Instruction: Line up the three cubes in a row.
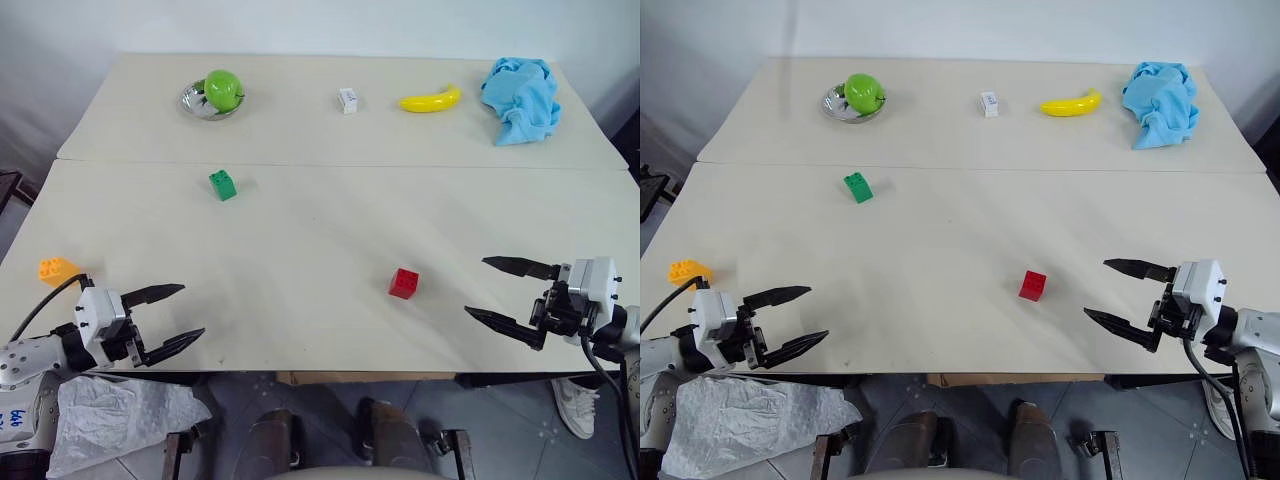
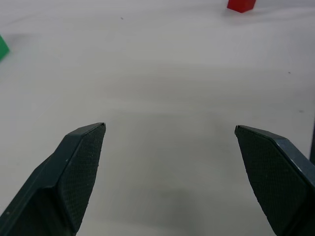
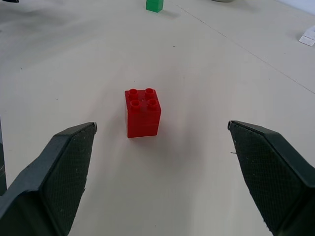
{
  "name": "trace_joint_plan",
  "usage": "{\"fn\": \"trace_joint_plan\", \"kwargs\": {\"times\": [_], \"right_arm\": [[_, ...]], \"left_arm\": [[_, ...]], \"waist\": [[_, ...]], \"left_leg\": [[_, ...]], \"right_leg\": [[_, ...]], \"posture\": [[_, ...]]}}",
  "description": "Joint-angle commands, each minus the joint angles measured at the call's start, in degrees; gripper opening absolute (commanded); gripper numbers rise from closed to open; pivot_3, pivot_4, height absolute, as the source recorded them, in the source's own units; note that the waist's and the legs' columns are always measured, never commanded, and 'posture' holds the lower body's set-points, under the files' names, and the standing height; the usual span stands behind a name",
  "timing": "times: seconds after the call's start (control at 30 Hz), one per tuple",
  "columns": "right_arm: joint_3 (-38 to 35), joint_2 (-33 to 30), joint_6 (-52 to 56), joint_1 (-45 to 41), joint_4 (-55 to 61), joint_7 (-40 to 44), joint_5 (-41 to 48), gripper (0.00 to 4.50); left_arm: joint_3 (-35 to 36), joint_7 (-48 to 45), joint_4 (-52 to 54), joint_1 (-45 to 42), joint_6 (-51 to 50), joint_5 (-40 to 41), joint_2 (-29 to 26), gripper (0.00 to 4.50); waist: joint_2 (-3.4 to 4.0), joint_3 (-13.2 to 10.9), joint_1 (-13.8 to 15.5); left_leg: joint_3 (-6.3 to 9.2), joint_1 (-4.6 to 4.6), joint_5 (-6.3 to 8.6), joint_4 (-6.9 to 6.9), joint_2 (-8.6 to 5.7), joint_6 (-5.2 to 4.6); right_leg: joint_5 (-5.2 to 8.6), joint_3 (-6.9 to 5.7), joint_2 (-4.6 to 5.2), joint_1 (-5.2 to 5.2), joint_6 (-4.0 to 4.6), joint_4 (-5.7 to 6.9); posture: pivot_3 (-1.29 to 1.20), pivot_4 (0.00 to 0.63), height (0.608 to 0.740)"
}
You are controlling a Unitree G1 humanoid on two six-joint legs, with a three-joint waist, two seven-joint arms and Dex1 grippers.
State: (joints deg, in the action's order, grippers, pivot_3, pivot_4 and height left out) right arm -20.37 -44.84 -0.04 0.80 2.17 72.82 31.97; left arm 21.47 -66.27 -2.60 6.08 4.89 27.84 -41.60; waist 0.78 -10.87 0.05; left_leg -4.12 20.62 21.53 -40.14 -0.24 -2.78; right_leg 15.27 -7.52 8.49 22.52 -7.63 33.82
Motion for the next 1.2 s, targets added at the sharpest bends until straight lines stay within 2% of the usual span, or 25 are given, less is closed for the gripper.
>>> {"fn": "trace_joint_plan", "kwargs": {"times": [0.03, 0.1, 0.13, 0.2, 0.3, 0.47, 0.63, 0.73, 0.87, 1.07, 1.2], "right_arm": [[-0.3, 0.3, -0.4, -0.4, 1.7, -0.7, 0.5, 4.5], [-0.3, 0.4, 0.0, 0.1, 2.5, -1.0, 0.8, 4.5], [-0.6, 0.5, 0.2, 0.7, 2.9, -1.4, 0.9, 4.5], [-2.2, 0.7, 1.5, 1.7, 3.6, -3.2, 1.7, 4.5], [-6.0, -0.1, 4.7, 3.3, 3.7, -6.2, 3.5, 4.5], [-13.6, -0.7, -0.5, 7.3, -2.5, -6.3, 0.9, 4.5], [-16.7, -2.5, -5.2, 10.6, -10.2, -2.8, -1.4, 4.5], [-14.9, -3.2, -4.7, 9.7, -10.2, -1.6, -1.3, 4.5], [-5.2, -4.7, 2.0, 3.3, -3.5, -2.0, -2.2, 4.5], [7.4, -4.9, 14.4, -7.1, 1.1, -5.8, -4.5, 4.5], [13.3, -3.7, 16.8, -12.8, -0.5, -6.5, -7.2, 4.5]], "left_arm": [[0.4, 1.5, 2.2, -0.7, 1.0, -0.2, 0.3, 4.48], [-0.1, 0.9, 3.6, -1.1, -2.3, 2.6, 0.4, 4.48], [-0.1, -0.6, 5.3, -1.0, -7.5, 7.3, -0.2, 4.48], [-0.8, -2.3, 8.0, -1.2, -14.6, 11.8, -1.8, 4.48], [-4.8, -2.7, 10.9, -2.6, -13.3, 7.6, -2.1, 4.48], [-11.3, -2.4, 15.7, -6.6, -14.1, 6.7, -0.2, 4.48], [-15.5, -0.8, 11.8, -12.7, -10.3, 2.4, 3.7, 4.48], [-16.6, -1.8, 10.5, -13.3, -10.0, 1.9, 4.2, 4.48], [-17.1, -2.7, 7.8, -14.0, -8.3, 0.9, 4.9, 4.48], [-16.5, -1.9, 6.6, -13.7, -8.4, 0.8, 4.8, 4.48], [-16.2, -1.1, 7.2, -12.9, -8.4, 0.4, 4.8, 4.48]], "waist": [[0.0, 0.0, 0.0], [0.0, 0.0, -0.1], [0.0, 0.0, -0.1], [0.0, 0.0, 0.0], [0.03, 0.0, 0.3], [0.04, 0.0, 1.0], [0.06, 0.0, 1.3], [0.08, 0.0, 0.7], [0.09, 0.0, -0.6], [0.09, 0.0, 0.0], [0.09, 0.0, 0.3]], "left_leg": [[0.0, 0.0, 0.0, 0.0, 0.0, 0.0], [0.0, 0.0, 0.0, 0.0, 0.0, 0.0], [0.0, 0.0, 0.0, 0.01, 0.0, 0.0], [0.0, 0.0, 0.0, 0.01, 0.0, 0.0], [0.03, 0.0, 0.0, 0.0, -0.01, 0.0], [0.02, -0.01, 0.0, 0.0, -0.06, -0.01], [-0.11, -0.06, -0.02, 0.03, -0.06, -0.03], [-0.35, -0.22, -0.02, 0.06, -0.03, -0.04], [-0.64, -0.4, -0.02, 0.09, 0.11, -0.02], [-0.7, -0.37, -0.04, 0.08, 0.21, 0.05], [-0.49, -0.29, -0.01, 0.07, 0.05, -0.01]], "right_leg": [[0.0, 0.0, 0.0, 0.0, 0.0, 0.0], [0.0, 0.0, 0.0, 0.0, 0.0, 0.0], [0.0, 0.0, -0.01, 0.0, 0.0, 0.0], [0.0, 0.0, 0.0, 0.0, 0.0, 0.01], [0.0, 0.0, 0.02, -0.02, 0.0, 0.01], [0.0, 0.01, 0.0, -0.05, 0.0, 0.0], [0.0, 0.06, -0.06, -0.06, 0.0, -0.01], [-0.01, 0.25, -0.08, -0.06, -0.03, 0.02], [-0.01, 0.48, -0.14, -0.06, -0.03, 0.05], [-0.02, 0.47, -0.09, 0.07, -0.04, 0.1], [-0.02, 0.33, 0.06, 0.06, -0.03, 0.06]], "posture": [[0.0, 0.15, 0.74], [0.0, 0.15, 0.74], [0.0, 0.15, 0.74], [0.0, 0.15, 0.74], [0.0, 0.15, 0.74], [0.0, 0.15, 0.74], [0.0, 0.15, 0.74], [0.0, 0.15, 0.74], [0.0, 0.15, 0.74], [0.0, 0.15, 0.74], [0.0, 0.15, 0.74]]}}
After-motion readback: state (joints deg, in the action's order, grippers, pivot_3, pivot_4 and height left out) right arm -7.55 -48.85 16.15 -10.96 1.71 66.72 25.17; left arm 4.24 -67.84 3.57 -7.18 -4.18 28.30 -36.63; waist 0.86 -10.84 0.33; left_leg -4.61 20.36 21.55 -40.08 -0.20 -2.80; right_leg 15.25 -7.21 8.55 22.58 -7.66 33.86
